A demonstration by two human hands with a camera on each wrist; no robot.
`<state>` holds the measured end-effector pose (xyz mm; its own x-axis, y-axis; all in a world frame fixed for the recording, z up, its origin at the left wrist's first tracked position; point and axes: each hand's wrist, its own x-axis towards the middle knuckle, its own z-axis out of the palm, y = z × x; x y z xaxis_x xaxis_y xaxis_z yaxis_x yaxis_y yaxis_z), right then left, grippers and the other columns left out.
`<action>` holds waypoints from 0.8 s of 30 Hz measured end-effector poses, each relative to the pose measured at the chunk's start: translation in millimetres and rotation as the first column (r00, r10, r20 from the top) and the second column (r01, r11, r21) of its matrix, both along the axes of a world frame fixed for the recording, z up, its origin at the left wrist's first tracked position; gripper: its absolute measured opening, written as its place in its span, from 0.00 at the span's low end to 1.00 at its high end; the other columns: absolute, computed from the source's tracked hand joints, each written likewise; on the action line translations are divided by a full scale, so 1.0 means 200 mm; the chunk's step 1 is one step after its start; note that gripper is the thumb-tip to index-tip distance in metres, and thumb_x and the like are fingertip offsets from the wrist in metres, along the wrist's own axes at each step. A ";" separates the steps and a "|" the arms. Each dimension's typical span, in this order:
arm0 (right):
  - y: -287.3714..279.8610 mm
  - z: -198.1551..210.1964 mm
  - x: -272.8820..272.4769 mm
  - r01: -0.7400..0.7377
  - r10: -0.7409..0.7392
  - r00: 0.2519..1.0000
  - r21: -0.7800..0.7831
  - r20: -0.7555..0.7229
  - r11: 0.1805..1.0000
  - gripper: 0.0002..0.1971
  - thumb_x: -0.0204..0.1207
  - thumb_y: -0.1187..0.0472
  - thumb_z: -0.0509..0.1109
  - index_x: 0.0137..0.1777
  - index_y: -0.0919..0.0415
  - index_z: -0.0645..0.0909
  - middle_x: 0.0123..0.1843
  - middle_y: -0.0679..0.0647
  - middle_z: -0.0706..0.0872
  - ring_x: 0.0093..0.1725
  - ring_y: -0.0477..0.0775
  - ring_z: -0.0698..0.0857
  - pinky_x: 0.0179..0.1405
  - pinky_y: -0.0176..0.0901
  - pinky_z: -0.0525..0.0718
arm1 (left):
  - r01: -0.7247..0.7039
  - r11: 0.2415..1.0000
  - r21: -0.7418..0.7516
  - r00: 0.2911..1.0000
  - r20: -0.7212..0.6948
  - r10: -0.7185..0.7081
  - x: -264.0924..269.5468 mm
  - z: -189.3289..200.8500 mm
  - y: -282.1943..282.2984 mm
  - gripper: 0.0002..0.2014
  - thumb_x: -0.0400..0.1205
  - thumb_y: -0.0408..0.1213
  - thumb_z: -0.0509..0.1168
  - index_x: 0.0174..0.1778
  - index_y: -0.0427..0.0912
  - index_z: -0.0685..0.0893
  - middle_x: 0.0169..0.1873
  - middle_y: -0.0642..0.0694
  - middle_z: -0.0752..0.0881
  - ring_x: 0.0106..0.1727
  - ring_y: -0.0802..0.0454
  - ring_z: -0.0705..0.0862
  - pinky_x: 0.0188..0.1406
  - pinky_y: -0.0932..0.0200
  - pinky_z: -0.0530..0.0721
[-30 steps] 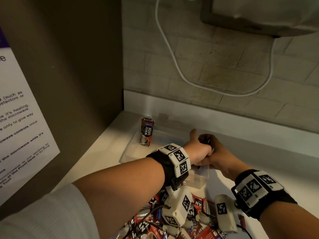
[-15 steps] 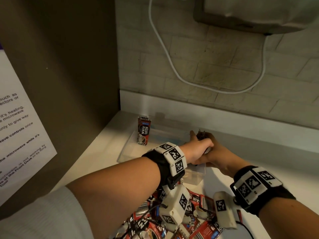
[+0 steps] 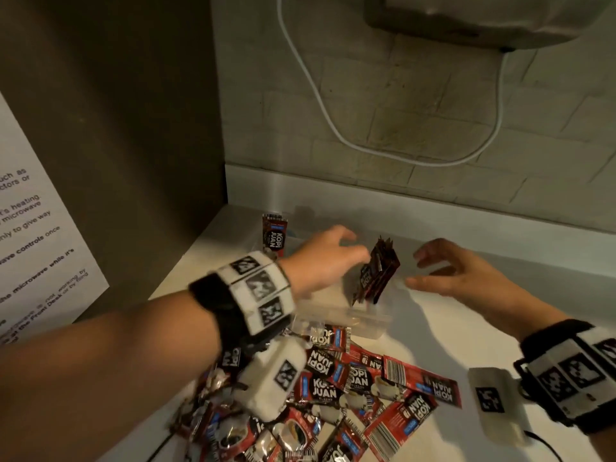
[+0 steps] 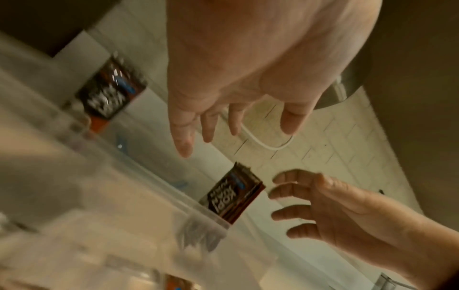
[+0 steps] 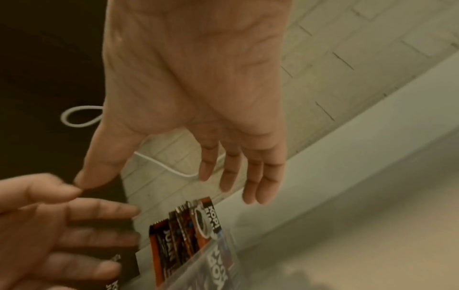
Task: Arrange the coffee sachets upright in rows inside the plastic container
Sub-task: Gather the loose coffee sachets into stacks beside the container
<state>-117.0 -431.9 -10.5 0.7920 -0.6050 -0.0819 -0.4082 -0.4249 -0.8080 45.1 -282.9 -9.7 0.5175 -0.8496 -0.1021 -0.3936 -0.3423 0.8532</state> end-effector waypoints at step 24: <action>0.43 -0.14 0.06 -0.595 0.451 0.799 -0.412 -0.397 0.691 0.04 0.72 0.66 0.67 0.38 0.59 0.75 0.34 0.49 0.76 0.31 0.44 0.73 0.30 0.33 0.69 | -0.228 0.787 0.573 0.822 0.546 -0.159 0.04 -0.27 0.52 0.40 0.69 0.73 0.66 0.66 0.46 0.73 0.63 0.47 0.76 0.66 0.47 0.71 0.58 0.49 0.77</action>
